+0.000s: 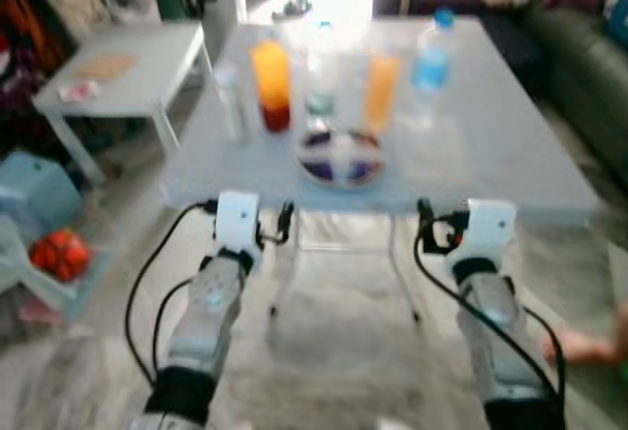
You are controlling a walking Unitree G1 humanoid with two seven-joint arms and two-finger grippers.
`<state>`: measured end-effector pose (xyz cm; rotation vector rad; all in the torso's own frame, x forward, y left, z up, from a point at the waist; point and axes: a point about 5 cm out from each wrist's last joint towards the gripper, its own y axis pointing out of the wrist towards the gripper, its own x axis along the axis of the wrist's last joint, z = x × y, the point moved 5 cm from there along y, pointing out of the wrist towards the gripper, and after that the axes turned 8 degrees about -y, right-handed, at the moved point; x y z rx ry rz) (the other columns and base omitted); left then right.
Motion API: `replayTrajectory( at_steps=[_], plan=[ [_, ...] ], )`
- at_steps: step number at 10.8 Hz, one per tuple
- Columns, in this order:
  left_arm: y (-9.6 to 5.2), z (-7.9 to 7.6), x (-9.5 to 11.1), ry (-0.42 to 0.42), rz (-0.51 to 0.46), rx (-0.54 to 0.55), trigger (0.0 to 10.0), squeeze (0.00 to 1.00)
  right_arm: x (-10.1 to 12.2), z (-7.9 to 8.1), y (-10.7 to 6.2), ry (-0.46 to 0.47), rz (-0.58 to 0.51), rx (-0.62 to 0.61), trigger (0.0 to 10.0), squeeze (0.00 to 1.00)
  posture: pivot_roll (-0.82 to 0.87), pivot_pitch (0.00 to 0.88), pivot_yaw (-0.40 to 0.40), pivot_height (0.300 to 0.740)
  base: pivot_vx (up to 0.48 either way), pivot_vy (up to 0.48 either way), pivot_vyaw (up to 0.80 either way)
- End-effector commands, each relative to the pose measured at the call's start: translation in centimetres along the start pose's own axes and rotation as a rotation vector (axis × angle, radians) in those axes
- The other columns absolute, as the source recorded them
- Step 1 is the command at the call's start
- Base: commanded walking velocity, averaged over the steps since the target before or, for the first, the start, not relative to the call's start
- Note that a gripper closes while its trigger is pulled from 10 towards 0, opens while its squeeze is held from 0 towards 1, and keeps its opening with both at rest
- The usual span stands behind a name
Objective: Restocking fridge
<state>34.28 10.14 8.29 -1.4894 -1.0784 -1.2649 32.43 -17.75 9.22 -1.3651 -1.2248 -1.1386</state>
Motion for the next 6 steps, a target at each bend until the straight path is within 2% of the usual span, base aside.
replayTrajectory(
  at_steps=[1, 3, 4, 6],
  plan=[
    [-0.3, 1.0, 0.1, 0.011, -0.002, 0.029, 10.0, 0.0, 0.4, 1.3, 0.2, 0.013, -0.008, 0.034, 10.0, 0.0, -0.01, 0.014, 0.016, 0.74, 0.48, 0.0, 0.0],
    [-0.3, 1.5, -0.1, -0.039, 0.004, 0.057, 10.0, 0.0, 0.4, 1.4, 0.2, 0.014, -0.008, 0.035, 10.0, 0.0, -0.01, 0.011, 0.016, 0.74, 0.317, 0.358, 0.0],
    [-0.4, 1.7, 0.6, -0.009, -0.037, 0.055, 10.0, 0.0, 0.1, 1.4, 0.2, 0.019, 0.001, 0.038, 10.0, 0.0, -0.01, 0.01, 0.014, 0.74, 0.0, 0.405, 0.0],
    [-0.6, 1.6, 1.5, -0.018, -0.072, 0.044, 10.0, 0.0, -0.9, 1.6, -0.4, 0.039, 0.043, 0.024, 10.0, 0.0, 0.0, 0.007, 0.011, 0.74, 0.0, 0.0, 0.0]
  ],
)
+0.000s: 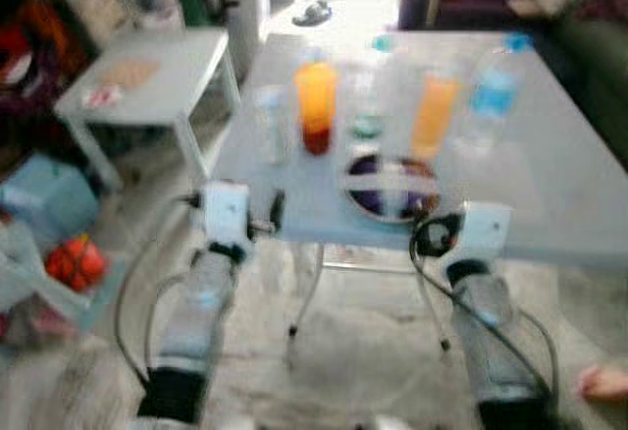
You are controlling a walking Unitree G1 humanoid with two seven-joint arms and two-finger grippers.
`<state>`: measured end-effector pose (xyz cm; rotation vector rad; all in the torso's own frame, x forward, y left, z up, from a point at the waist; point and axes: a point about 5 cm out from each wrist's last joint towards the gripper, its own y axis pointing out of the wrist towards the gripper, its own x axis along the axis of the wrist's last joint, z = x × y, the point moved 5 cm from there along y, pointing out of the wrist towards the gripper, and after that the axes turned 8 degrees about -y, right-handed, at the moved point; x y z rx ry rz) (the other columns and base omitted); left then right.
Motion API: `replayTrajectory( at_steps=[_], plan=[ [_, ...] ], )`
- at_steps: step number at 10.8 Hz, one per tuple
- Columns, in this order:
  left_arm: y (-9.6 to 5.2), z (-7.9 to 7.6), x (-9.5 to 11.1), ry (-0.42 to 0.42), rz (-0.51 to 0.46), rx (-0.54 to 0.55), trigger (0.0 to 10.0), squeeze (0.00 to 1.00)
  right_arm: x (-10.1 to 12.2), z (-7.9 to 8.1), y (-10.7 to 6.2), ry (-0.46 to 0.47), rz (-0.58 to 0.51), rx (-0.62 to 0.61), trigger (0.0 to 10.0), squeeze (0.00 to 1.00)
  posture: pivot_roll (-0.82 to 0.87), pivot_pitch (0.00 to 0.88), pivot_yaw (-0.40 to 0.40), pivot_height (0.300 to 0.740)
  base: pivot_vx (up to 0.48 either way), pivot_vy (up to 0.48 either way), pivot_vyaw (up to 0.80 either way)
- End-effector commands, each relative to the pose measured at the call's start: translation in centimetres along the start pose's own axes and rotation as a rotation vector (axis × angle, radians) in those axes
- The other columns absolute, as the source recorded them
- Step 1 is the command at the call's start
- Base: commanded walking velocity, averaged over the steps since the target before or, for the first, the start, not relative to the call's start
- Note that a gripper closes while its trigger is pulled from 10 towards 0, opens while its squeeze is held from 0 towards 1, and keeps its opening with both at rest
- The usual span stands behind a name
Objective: Restocking fridge
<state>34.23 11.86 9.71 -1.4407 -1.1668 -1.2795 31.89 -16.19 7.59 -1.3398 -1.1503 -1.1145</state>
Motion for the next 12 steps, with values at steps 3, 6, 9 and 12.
replayTrajectory(
  at_steps=[3, 6, 9, 12],
  plan=[
    [-0.2, 0.3, 0.2, 0.013, -0.012, 0.003, 10.0, 0.0, 0.2, 1.1, -0.5, -0.001, -0.008, 0.039, 10.0, 0.0, 0.0, 0.004, 0.009, 0.74, 0.0, 0.0, 0.0],
    [-0.2, -0.1, 0.9, 0.038, -0.038, -0.035, 10.0, 0.0, 0.2, 0.7, -1.0, 0.027, 0.0, 0.026, 10.0, 0.0, 0.02, 0.003, 0.008, 0.74, 0.0, 0.0, 0.0],
    [-1.1, -0.9, 1.0, 0.075, -0.039, -0.153, 10.0, 0.0, 2.2, 0.4, -0.8, 0.316, -0.019, 0.013, 10.0, 0.0, 0.02, 0.01, 0.026, 0.74, 0.0, 0.0, 0.0],
    [-1.4, -0.4, 0.5, 0.08, -0.016, -0.161, 10.0, 0.0, 3.4, 1.6, 0.4, 0.535, -0.003, 0.009, 10.0, 0.0, 0.03, 0.006, 0.043, 0.74, 0.0, 0.0, 0.0]
  ],
)
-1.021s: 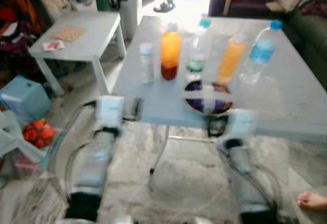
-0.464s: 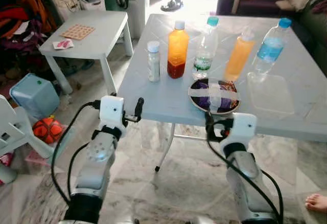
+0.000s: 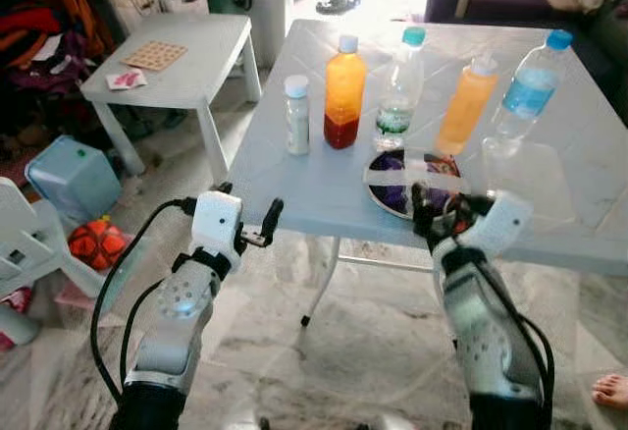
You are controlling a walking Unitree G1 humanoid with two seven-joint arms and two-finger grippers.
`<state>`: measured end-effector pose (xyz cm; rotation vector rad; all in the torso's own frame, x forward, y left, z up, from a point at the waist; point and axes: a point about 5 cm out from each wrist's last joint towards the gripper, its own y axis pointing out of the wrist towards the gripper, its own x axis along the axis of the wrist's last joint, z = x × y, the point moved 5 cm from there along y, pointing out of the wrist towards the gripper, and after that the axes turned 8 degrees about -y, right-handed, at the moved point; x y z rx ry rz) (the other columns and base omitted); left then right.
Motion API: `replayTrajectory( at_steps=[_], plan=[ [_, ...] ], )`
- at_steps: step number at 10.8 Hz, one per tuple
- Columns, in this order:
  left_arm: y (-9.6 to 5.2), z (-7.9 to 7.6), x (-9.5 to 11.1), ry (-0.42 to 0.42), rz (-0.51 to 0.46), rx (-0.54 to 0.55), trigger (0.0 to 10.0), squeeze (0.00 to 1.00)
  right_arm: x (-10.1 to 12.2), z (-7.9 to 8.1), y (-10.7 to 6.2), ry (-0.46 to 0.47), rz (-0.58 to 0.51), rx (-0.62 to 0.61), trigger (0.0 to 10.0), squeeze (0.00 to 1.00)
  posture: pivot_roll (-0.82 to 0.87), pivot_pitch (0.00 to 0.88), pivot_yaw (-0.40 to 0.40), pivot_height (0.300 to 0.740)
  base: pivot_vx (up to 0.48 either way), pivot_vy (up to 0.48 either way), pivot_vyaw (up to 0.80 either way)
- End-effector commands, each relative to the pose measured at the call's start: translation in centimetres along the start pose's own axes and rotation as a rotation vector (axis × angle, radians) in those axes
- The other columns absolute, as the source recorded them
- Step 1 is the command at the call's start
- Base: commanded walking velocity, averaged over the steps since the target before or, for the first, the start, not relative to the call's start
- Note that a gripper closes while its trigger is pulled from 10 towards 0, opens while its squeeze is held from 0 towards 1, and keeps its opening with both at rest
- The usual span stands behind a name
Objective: Restocking fridge
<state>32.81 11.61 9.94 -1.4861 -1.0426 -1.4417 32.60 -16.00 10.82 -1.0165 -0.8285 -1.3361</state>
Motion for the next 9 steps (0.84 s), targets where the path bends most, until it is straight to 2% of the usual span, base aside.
replayTrajectory(
  at_steps=[1, 5, 7, 9],
  plan=[
    [0.0, -0.1, 0.6, 0.007, -0.014, -0.017, 10.0, 0.0, -1.3, 1.7, 0.0, 0.113, 0.046, 0.008, 10.0, 0.0, 0.04, 0.003, 0.04, 0.74, 0.0, 0.0, 0.0],
    [-0.1, -0.5, 0.7, -0.004, -0.023, -0.034, 10.0, 0.0, 0.2, 1.6, -0.5, 0.13, 0.018, 0.019, 10.0, 0.0, 0.03, 0.004, 0.04, 0.74, 0.0, 0.0, 0.0],
    [0.2, -0.8, 1.0, -0.013, -0.032, -0.047, 10.0, 0.0, 0.4, 0.2, -1.4, 0.122, 0.026, -0.033, 10.0, 0.0, 0.03, 0.003, 0.038, 0.74, 0.0, 0.0, 0.0],
    [0.4, -1.1, 1.0, -0.022, -0.035, -0.053, 10.0, 0.0, 0.3, -0.1, -2.2, 0.112, 0.049, -0.039, 10.0, 0.0, 0.02, 0.0, 0.037, 0.74, 0.0, 0.0, 0.0]
  ],
)
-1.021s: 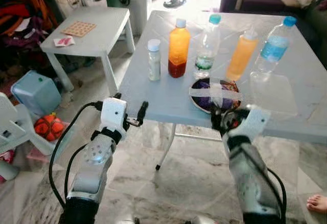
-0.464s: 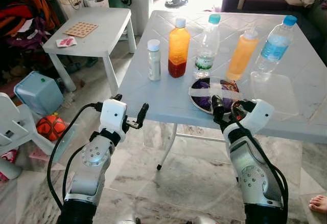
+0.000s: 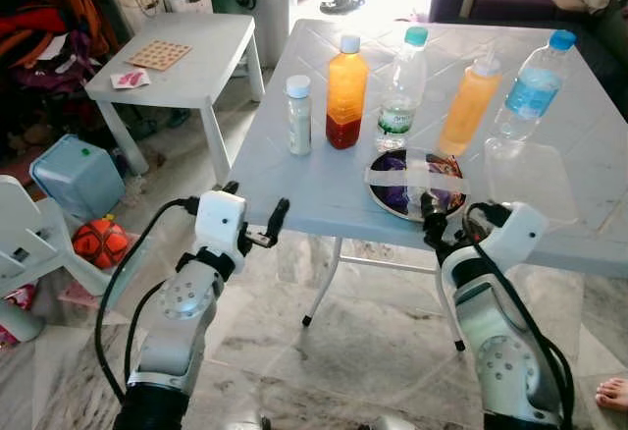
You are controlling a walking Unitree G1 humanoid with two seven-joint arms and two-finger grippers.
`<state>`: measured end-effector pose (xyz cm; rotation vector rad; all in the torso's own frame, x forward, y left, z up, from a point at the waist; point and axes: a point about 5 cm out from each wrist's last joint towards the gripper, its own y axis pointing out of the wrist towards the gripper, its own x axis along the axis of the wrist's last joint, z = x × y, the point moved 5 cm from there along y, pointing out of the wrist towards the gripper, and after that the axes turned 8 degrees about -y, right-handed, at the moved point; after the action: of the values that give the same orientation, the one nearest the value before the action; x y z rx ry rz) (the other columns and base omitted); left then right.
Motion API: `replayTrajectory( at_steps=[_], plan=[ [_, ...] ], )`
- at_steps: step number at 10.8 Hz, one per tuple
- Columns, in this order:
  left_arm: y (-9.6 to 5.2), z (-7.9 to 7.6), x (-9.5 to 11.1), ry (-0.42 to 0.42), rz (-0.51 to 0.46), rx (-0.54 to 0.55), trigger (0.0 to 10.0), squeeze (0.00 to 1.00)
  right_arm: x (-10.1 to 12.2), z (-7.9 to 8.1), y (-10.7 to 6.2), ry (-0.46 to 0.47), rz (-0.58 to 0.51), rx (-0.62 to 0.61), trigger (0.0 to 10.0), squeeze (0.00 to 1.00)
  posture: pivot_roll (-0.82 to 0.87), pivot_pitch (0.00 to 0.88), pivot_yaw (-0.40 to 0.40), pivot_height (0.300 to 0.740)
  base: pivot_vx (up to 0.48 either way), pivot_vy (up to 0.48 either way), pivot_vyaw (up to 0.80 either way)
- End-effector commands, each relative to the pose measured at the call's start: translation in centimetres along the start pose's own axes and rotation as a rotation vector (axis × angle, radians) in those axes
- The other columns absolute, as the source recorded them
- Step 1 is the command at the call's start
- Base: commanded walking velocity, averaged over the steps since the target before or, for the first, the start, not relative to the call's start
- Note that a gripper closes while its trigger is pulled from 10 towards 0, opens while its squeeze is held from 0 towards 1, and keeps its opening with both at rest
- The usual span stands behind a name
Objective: Restocking fridge
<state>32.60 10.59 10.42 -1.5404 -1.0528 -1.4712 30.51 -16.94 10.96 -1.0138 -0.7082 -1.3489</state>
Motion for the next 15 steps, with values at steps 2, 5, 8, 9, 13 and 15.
replayTrajectory(
  at_steps=[2, 5, 8, 9, 13, 15],
  plan=[
    [0.5, -0.3, 0.5, 0.007, -0.015, -0.017, 10.0, 0.0, -1.2, 0.6, 0.2, 0.071, 0.039, -0.003, 10.0, 0.0, 0.02, 0.0, 0.036, 0.74, 0.0, 0.0, 0.0],
    [0.8, -0.8, 0.7, 0.008, -0.027, -0.029, 10.0, 0.0, -2.5, 1.3, 1.6, 0.152, 0.078, -0.022, 10.0, 0.0, 0.03, 0.0, 0.039, 0.74, 0.0, 0.0, 0.0],
    [0.5, -1.0, 0.4, 0.015, -0.014, -0.048, 10.0, 0.0, -2.6, 1.5, 3.0, 0.25, 0.075, -0.043, 7.3, 0.0, 0.05, 0.0, 0.042, 0.74, 0.0, 0.0, 0.0],
    [0.5, -0.9, 0.4, 0.019, -0.014, -0.046, 10.0, 0.0, -2.5, 1.6, 3.4, 0.284, 0.078, -0.054, 0.0, 0.0, 0.06, 0.0, 0.044, 0.74, 0.0, 0.0, 0.0],
    [0.4, -0.9, 0.6, 0.025, -0.016, -0.048, 10.0, 0.0, -3.1, 1.9, 4.4, 0.347, 0.126, -0.079, 0.0, 0.0, 0.07, 0.0, 0.042, 0.74, 0.0, 0.0, 0.0],
    [0.3, -0.9, 0.5, 0.026, -0.013, -0.046, 10.0, 0.0, -4.9, 2.3, 4.2, 0.427, 0.206, -0.094, 0.5, 0.0, 0.07, 0.003, 0.04, 0.74, 0.0, 0.0, 0.0]
  ],
)
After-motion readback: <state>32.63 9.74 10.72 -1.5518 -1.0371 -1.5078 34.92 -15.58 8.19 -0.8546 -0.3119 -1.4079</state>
